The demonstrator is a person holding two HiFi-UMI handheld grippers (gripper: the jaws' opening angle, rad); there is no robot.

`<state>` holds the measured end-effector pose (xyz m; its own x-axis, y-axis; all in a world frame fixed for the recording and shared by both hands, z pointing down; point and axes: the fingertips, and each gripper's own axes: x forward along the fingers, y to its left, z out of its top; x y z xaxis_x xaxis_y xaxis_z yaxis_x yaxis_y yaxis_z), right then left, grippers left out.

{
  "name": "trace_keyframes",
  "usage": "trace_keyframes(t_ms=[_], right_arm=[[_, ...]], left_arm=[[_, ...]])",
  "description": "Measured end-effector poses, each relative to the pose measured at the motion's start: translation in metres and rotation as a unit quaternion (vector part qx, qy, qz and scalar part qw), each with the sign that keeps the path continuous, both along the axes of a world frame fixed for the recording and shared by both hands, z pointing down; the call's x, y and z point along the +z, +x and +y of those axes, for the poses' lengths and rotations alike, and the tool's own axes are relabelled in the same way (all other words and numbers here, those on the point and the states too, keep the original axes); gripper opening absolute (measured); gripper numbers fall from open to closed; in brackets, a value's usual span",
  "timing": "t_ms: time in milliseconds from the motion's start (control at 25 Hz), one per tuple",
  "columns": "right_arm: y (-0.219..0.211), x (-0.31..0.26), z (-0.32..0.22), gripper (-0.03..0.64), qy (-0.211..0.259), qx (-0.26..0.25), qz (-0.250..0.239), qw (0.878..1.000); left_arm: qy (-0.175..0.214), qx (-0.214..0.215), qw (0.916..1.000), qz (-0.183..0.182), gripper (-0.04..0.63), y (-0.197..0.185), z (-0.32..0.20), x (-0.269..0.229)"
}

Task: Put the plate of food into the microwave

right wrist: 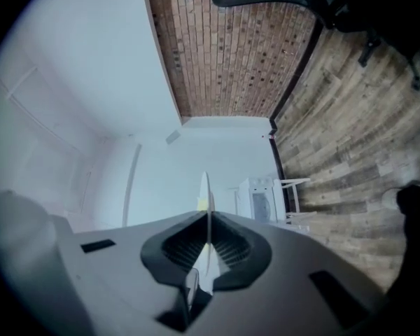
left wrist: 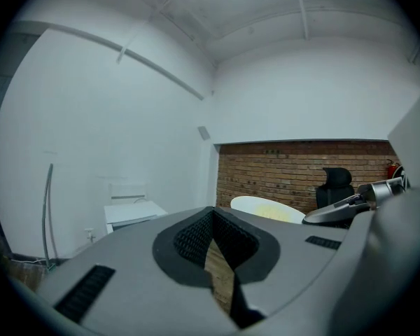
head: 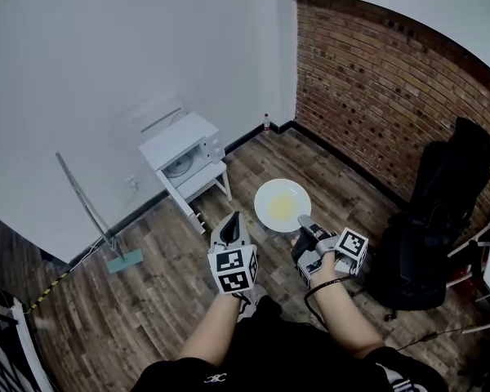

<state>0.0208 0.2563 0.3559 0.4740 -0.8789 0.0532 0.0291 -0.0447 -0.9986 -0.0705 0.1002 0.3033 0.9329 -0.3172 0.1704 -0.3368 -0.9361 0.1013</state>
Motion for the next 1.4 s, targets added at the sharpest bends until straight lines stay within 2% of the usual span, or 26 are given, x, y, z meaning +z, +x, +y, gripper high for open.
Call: trace_keyframes(t_ms=[280, 560, 760, 1040, 1280, 1400], right_arm=[[0.087, -0.017, -0.072, 0.021, -0.005, -0.004, 0.008, 1.0], [0.139, -0.01, -0.155, 0.021, -0.017, -0.034, 0.002, 0.999], [0.158, -0.009, -0.202, 0.021, -0.012, -0.053, 0.008, 0.998], [0.162, 0.005, -0.256, 0.021, -0.014, -0.094, 0.009, 0.995], [0.169, 0.015, -0.313, 0.021, -0.011, -0.149, 0.013, 0.989], [0.179, 0.018, -0.345, 0.021, -0.008, -0.175, 0.015, 0.984]], left_arm=[[-0.025, -0.006, 0.9997, 0.005, -0.002, 0.082, -0.076, -0.004], [-0.032, -0.035, 0.9989, 0.002, -0.002, 0.122, -0.153, 0.002], [-0.027, -0.059, 0.9979, -0.004, -0.002, 0.13, -0.193, 0.007], [-0.035, -0.098, 0.9943, -0.022, -0.002, 0.116, -0.234, 0.029], [-0.035, -0.142, 0.9889, -0.027, -0.002, 0.108, -0.269, 0.038], [-0.032, -0.162, 0.9858, -0.03, -0.002, 0.116, -0.291, 0.041]])
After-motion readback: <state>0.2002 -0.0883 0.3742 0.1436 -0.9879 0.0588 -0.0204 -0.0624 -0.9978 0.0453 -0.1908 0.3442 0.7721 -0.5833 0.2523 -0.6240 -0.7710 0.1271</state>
